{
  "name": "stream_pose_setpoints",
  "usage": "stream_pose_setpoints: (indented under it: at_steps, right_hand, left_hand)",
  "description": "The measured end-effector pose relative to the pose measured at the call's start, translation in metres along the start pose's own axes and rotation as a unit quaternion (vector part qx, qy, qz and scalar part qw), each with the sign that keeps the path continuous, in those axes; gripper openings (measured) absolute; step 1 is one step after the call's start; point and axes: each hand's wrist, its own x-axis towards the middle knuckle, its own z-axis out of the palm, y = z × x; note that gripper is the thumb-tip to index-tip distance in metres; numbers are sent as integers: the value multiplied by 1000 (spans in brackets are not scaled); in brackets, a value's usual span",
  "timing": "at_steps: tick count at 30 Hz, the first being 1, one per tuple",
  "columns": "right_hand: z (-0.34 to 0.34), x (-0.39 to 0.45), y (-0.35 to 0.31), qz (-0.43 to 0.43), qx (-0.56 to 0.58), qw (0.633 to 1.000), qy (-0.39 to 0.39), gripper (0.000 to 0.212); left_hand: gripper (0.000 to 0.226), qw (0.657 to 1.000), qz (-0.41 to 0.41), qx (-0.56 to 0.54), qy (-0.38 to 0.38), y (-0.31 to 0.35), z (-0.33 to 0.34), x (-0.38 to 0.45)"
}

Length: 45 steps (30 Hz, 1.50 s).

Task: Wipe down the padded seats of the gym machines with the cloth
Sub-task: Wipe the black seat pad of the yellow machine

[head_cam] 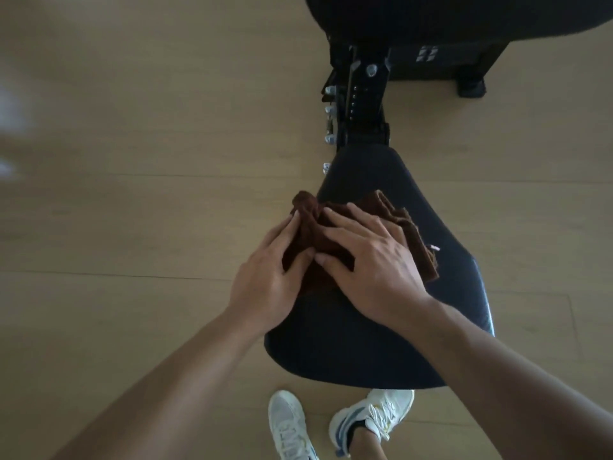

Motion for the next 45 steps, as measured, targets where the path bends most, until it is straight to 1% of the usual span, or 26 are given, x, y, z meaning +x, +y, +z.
stream_pose_setpoints:
  at_steps: [3,5,7,10,12,16,18,21,23,25,28,29,31,33,34,36,39,41,45]
  right_hand:
    - [13,-13,-12,-11,-4,1000,9,40]
    - [21,-18,-20,-22,-8,1000,3,39]
    - [27,-22,-24,-34,-35,999,-15,43]
    - [28,-18,-20,-61,-64,996,-33,46]
    - [24,-12,-14,-84,-60,994,-40,45]
    - [17,6,-7,-112,-41,992,-43,45]
    - [13,21,-3,-118,-23,992,-41,45]
    - [5,47,5,-124,-5,991,-43,44]
    - [0,57,11,-133,0,990,-55,42]
    - [-4,56,13,-140,12,987,-73,40]
    - [-9,38,3,-108,33,990,-81,35]
    - [-10,30,-4,-93,39,991,-84,34]
    - [-2,11,-23,-66,25,994,-84,39]
    - [15,-11,-45,-28,-40,998,-33,44]
    - [25,-22,-56,7,-62,998,-9,45]
    - [43,-35,-69,68,-68,995,13,50]
    - [53,-32,-63,81,-66,994,25,51]
    - [48,-17,-57,69,-62,995,28,49]
    - [32,33,-34,55,-60,997,13,46]
  left_hand:
    - [56,998,-34,-58,13,-13,-1,-26]
    - [60,991,-77,-102,34,-21,2,-48]
    - [63,982,-122,-134,54,-22,8,-68]
    - [55,972,-151,-168,66,-20,18,-72]
    - [51,970,-157,-179,56,-17,15,-63]
    - [33,954,-183,-237,-13,-8,-4,-31]
    - [30,960,-178,-214,-20,-2,-10,-10]
    - [36,969,-176,-175,-8,6,-9,10]
    - [37,968,-183,-171,4,9,-4,11]
    - [38,976,-168,-136,22,9,2,0]
    - [41,986,-132,-74,65,2,5,-22]
    - [41,986,-126,-73,79,-2,6,-31]
    - [43,983,-123,-86,103,-6,10,-54]
    - [44,976,-142,-109,122,-7,16,-81]
    - [44,972,-158,-127,123,-8,20,-91]
    - [43,959,-184,-185,108,-11,24,-100]
    - [38,948,-205,-234,73,-13,17,-83]
    - [33,953,-197,-226,44,-11,6,-61]
    - [23,971,-165,-167,-34,8,-13,-2]
